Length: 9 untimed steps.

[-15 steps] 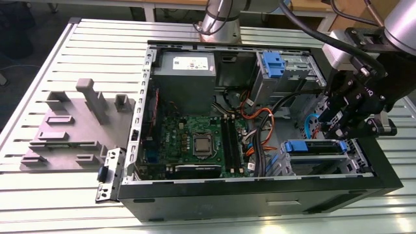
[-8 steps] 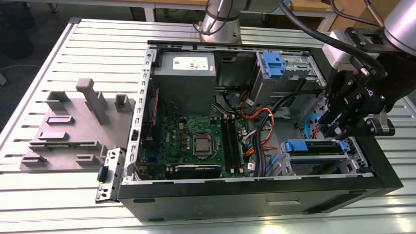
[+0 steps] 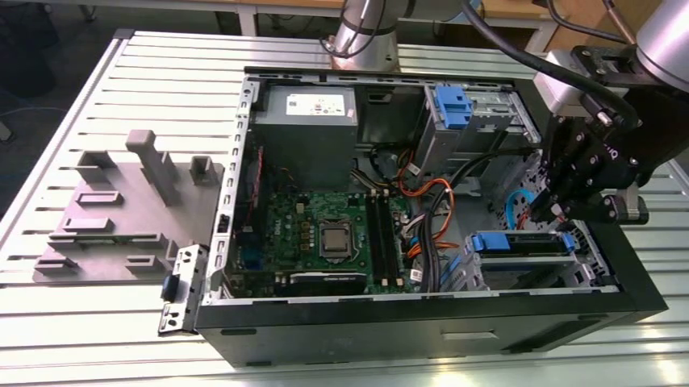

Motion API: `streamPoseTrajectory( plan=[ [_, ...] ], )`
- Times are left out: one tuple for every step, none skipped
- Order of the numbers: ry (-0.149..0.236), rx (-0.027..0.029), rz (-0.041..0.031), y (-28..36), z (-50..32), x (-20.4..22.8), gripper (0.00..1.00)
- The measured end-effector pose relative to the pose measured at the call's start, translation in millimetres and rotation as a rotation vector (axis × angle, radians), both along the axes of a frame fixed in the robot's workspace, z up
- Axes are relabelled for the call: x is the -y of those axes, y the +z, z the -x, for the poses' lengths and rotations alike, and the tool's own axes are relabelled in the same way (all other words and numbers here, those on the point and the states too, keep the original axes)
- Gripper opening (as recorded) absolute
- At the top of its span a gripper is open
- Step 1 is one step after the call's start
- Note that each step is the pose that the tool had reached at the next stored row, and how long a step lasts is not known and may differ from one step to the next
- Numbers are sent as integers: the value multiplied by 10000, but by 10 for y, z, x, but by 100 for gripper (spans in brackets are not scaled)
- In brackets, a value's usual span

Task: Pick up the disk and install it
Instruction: 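Insert the first disk wire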

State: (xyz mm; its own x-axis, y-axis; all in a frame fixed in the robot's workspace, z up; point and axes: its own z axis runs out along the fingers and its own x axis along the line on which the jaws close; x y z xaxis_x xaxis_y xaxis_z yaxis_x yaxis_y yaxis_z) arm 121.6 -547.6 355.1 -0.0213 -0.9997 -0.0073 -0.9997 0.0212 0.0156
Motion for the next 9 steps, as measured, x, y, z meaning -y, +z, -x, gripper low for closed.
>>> streamPoseTrajectory(
  plan=[
    [0, 0, 1, 0, 0, 0, 16],
    [0, 0, 3, 0, 0, 0, 16],
    [0, 0, 4, 0, 0, 0, 16],
    [0, 0, -2, 1, 0, 3, 16],
    [1, 1, -7, 0, 0, 11, 16],
    [1, 4, -10, -2, 0, 22, 16],
    [2, 8, -18, -6, 1, 38, 16],
    [1, 15, -33, -12, 2, 56, 16],
    [0, 22, -62, -20, 3, 73, 16]
  ],
)
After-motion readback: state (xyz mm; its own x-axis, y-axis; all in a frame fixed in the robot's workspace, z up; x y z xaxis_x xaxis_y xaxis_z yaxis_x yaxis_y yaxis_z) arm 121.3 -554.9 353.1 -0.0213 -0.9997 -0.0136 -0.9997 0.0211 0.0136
